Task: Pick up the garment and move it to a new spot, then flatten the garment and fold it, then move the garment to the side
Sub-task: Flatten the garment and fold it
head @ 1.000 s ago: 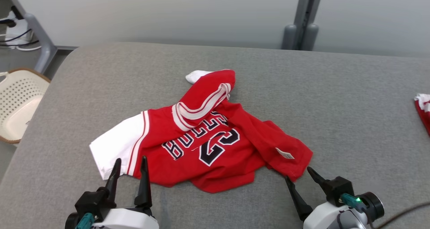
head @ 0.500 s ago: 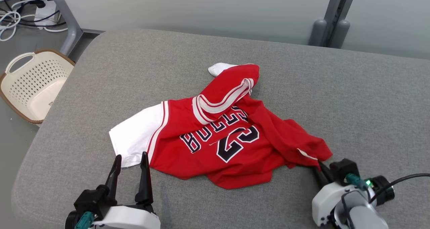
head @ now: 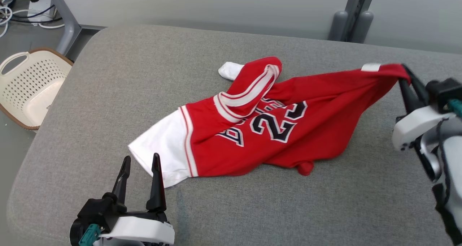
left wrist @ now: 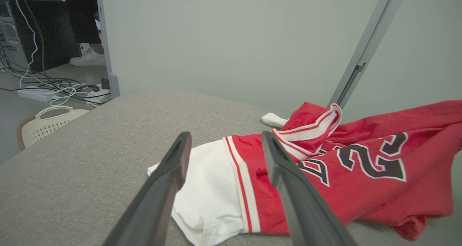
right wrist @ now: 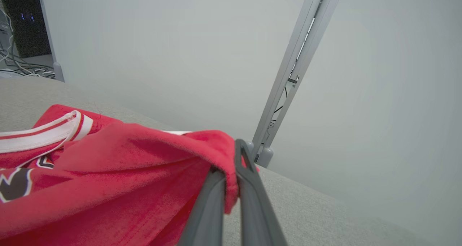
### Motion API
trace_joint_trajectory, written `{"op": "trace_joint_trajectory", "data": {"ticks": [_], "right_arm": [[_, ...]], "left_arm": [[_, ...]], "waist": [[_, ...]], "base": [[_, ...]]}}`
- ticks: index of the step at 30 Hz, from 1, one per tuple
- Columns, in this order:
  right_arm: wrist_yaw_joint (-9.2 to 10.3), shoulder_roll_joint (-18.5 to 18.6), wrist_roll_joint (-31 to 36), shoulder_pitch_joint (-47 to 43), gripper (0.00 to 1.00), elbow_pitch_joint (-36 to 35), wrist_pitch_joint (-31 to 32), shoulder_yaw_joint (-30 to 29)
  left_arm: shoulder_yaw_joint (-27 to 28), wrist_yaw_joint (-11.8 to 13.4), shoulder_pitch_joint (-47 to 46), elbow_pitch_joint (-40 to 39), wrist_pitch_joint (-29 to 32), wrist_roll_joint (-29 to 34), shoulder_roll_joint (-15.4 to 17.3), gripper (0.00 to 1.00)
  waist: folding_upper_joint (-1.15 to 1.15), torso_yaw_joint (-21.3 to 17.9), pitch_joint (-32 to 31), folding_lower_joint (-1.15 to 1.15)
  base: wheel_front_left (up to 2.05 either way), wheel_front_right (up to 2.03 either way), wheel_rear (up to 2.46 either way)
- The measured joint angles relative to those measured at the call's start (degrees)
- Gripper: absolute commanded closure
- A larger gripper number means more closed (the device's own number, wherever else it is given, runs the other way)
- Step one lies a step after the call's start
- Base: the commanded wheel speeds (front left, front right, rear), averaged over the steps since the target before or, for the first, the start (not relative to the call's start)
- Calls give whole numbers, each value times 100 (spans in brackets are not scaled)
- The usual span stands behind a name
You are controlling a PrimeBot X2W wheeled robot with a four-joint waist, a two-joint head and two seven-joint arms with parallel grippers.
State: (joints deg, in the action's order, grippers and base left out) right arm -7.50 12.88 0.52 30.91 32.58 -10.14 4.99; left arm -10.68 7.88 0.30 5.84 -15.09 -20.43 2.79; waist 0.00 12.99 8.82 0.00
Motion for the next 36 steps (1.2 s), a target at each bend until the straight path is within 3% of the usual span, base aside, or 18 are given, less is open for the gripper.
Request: {"op": "trace_joint_trajectory", "data": {"ticks": [5,10,19,20,21,27,36], "right_arm": [[0,578,-64,692,100,-71,598,249],[0,1049,-335,1404,100,457,1051,709],[0,1406,-401,2752,100,1619,989,1135],[0,1406,-400,2855,27,1755,931,1158],[0,1388,-400,2940,0,1876,862,1200],[0,1127,-460,3074,0,2338,279,1496],[0,965,-982,2751,0,2239,-355,1853]], "left_arm": [[-162,23,-81,-60,0,-29,1,0],[-363,24,-248,-58,-1,-65,3,0],[-808,40,-583,-49,0,-178,1,0],[-851,58,-596,-52,0,-189,0,0],[-872,80,-607,-51,0,-197,5,0],[-927,155,-649,-52,0,-229,4,0],[-723,131,-630,-7,0,-63,1,0]], "waist": [[0,105,135,0],[0,299,331,0],[0,793,802,0],[0,843,853,0],[0,887,901,0],[0,882,1004,0],[0,232,753,0]], "base": [[0,0,0],[0,0,0],[0,0,0],[0,0,0],[0,0,0],[0,0,0],[0,0,0]]}}
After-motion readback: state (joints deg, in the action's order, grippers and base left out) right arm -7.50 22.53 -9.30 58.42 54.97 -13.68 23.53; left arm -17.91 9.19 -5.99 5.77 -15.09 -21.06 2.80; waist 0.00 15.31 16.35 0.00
